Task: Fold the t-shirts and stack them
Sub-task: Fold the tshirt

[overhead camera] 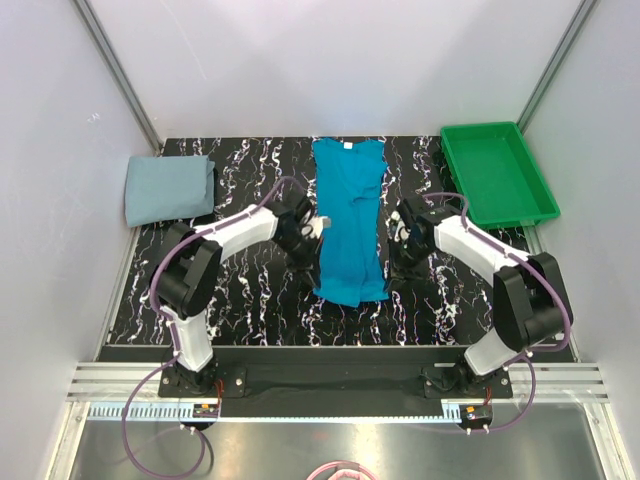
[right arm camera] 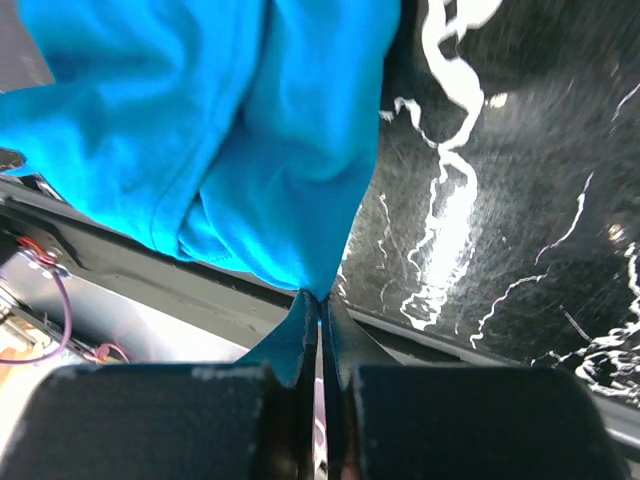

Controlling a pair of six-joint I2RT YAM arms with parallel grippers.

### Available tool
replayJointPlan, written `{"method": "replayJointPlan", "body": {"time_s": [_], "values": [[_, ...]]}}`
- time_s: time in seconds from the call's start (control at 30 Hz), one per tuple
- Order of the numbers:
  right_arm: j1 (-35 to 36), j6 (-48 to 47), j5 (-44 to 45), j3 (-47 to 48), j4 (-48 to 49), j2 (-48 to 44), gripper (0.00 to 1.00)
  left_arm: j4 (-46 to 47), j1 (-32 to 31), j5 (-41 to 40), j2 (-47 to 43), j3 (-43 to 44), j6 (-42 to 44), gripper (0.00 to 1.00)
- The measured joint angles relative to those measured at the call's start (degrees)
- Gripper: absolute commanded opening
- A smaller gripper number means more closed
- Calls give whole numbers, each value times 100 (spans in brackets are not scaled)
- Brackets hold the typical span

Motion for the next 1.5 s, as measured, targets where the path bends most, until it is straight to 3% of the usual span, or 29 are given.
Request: {"method": "replayJointPlan", "body": {"time_s": [0.43, 0.9, 1.23, 1.43, 1.5], "values": [[-527, -286, 0, 1694, 339, 431, 0, -280, 63, -426, 151, 1880, 518, 0], [-894, -592, 229, 3174, 658, 1939, 0, -389, 802, -935, 1554, 3589, 767, 0], [-905, -896, 400, 4538, 892, 2835, 0, -380, 841, -1193, 2371, 4994, 990, 0], [-911, -1073, 494, 4905, 1001, 3440, 0, -271, 896, -1488, 2837, 5294, 1095, 0], [-911, -1143, 577, 4994, 1036, 3672, 0, -212, 909, -1628, 2983, 5313, 1102, 7]]}}
